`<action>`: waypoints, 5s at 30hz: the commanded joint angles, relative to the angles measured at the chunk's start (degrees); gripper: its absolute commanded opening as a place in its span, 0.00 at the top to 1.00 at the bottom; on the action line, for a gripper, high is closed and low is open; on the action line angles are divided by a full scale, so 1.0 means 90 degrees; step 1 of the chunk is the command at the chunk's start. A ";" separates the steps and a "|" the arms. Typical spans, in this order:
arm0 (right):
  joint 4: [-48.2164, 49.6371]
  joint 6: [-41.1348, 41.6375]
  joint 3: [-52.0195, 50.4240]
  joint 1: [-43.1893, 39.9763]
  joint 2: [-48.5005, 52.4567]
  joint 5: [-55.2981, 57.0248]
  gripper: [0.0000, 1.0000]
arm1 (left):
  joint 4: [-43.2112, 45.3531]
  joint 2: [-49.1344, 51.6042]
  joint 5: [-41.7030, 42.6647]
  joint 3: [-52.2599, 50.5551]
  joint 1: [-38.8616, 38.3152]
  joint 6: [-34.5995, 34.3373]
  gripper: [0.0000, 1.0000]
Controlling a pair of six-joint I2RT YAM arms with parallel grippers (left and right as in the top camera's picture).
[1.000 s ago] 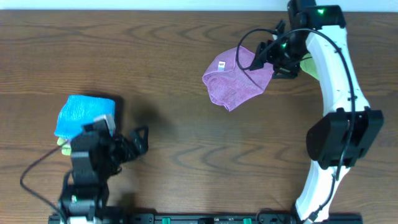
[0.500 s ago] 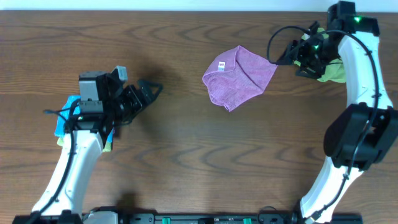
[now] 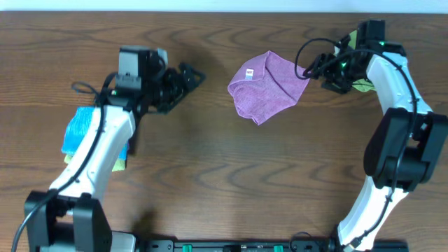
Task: Fold the cloth
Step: 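Reach the left gripper to the purple cloth's left corner, then grasp the purple cloth's left corner with the left gripper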
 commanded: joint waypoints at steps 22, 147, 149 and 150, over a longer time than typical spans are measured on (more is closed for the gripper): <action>0.2006 0.1212 -0.0916 0.0083 0.0095 0.0695 0.30 | -0.0075 0.2873 -0.0102 0.3400 -0.0833 0.0121 0.05; 0.2424 0.1899 -0.0916 0.0512 0.0916 0.0687 0.99 | 0.0743 0.4558 -0.5003 0.3536 -0.3288 0.3721 0.16; 0.2424 0.1899 -0.0916 0.0512 0.0916 0.0687 0.99 | 0.0816 0.4558 -0.5003 0.3538 -0.3288 0.3721 0.31; 0.2421 0.1899 -0.0916 0.0512 0.0916 0.0687 0.99 | 0.0833 0.4558 -0.5003 0.3536 -0.3288 0.3721 0.37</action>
